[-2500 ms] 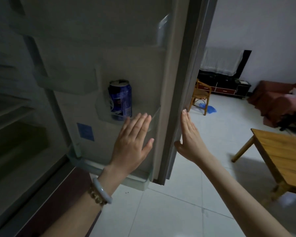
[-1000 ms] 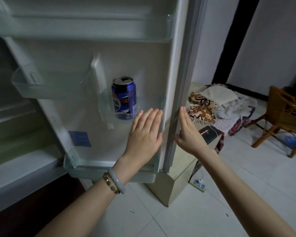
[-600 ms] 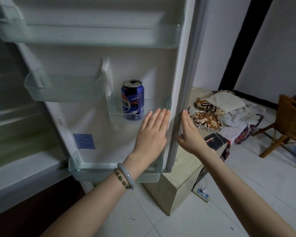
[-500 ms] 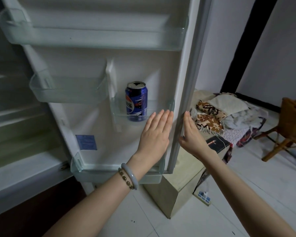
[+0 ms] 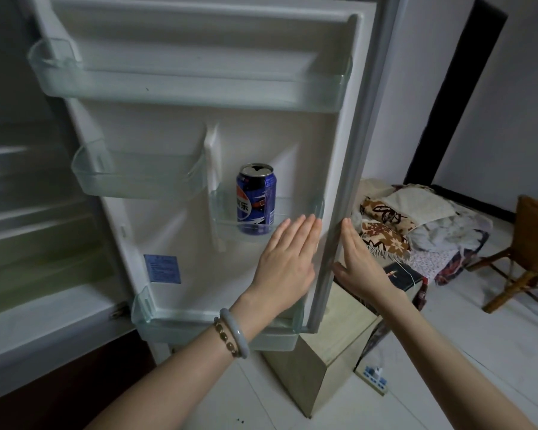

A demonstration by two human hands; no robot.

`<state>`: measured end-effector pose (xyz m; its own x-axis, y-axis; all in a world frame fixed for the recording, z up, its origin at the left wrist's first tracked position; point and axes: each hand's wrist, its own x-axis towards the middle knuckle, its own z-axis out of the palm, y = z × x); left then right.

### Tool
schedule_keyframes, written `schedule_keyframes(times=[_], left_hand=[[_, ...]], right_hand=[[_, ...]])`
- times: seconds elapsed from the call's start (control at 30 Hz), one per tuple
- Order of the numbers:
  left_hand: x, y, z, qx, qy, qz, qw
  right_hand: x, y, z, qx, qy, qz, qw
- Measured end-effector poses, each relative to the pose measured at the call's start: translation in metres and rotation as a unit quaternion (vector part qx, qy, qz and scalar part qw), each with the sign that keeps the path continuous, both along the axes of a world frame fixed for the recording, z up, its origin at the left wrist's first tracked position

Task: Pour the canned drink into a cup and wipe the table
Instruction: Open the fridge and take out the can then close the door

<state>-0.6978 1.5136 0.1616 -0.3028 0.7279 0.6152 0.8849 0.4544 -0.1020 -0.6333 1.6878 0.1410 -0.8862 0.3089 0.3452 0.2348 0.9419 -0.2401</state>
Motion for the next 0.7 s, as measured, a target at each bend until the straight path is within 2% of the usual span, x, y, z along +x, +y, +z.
schedule_keyframes(times=[0.17, 0.27, 0.37, 0.43, 0.5, 0.6, 0.7], left_hand=[[-0.003, -0.024, 0.013, 0.046, -0.086, -0.103, 0.990], [-0.008, -0.045, 0.024, 0.111, -0.131, -0.113, 0.979], [-0.021, -0.064, 0.044, 0.166, -0.151, -0.083, 0.971], [-0.034, -0.073, 0.059, 0.183, -0.176, -0.047, 0.966], [-0.048, -0.076, 0.072, 0.208, -0.238, -0.019, 0.949], [-0.069, -0.071, 0.084, 0.214, -0.327, 0.012, 0.920], [-0.083, -0.059, 0.087, 0.202, -0.405, 0.022, 0.892]], right_hand=[[0.012, 0.002, 0.033, 0.011, -0.060, -0.009, 0.998], [0.016, -0.010, 0.072, 0.058, -0.015, 0.023, 0.998], [0.013, -0.031, 0.110, 0.060, 0.035, 0.048, 0.996], [0.007, -0.047, 0.129, 0.041, 0.065, 0.069, 0.995], [-0.004, -0.062, 0.138, -0.016, 0.079, 0.094, 0.992], [-0.025, -0.080, 0.138, -0.106, 0.042, 0.113, 0.987], [-0.045, -0.085, 0.133, -0.115, 0.005, 0.093, 0.989]])
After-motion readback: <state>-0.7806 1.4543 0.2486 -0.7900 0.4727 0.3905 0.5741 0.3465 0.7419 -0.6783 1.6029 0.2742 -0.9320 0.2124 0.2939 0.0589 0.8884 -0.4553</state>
